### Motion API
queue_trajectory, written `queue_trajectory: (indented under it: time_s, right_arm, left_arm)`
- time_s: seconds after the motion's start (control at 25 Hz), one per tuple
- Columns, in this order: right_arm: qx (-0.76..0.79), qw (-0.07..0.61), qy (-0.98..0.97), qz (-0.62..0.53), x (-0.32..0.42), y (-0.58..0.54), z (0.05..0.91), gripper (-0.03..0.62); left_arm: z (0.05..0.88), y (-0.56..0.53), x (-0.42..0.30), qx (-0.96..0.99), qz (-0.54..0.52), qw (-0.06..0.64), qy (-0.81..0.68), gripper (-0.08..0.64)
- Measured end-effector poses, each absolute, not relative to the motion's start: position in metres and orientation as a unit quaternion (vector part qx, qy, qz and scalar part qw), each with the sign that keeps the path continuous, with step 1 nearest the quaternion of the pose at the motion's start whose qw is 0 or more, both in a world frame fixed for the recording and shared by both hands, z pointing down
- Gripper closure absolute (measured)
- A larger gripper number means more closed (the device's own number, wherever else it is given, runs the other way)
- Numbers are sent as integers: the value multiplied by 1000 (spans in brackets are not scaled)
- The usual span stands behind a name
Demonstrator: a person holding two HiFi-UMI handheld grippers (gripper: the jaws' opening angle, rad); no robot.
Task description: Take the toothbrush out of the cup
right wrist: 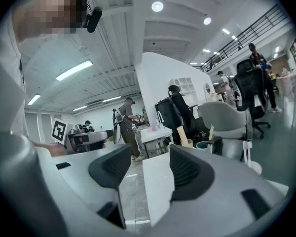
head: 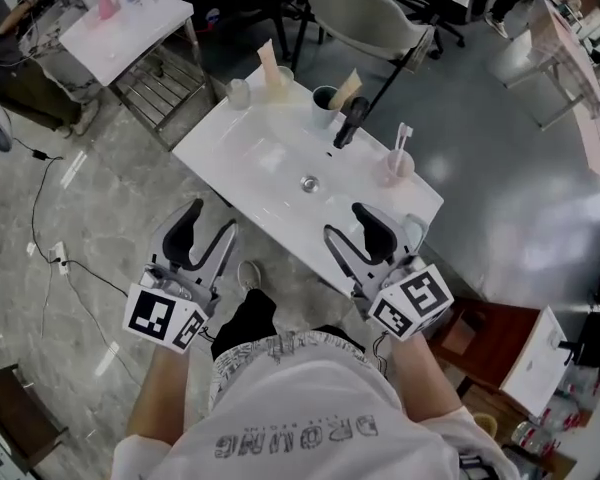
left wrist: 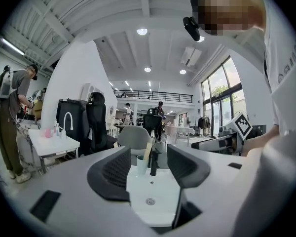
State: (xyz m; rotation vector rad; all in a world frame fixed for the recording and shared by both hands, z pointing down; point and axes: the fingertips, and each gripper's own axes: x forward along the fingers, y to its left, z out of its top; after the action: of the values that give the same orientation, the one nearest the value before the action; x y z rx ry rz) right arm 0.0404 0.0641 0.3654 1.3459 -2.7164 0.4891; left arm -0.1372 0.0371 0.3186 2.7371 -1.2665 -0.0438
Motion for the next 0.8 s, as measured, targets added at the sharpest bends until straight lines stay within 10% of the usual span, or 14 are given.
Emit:
queue_trajectory:
  time_s: [0.8]
  right_arm:
    - [537, 43, -824, 175, -17, -37, 366, 353]
  left_arm:
    - [329, -106, -191, 946, 1, 86, -314, 316]
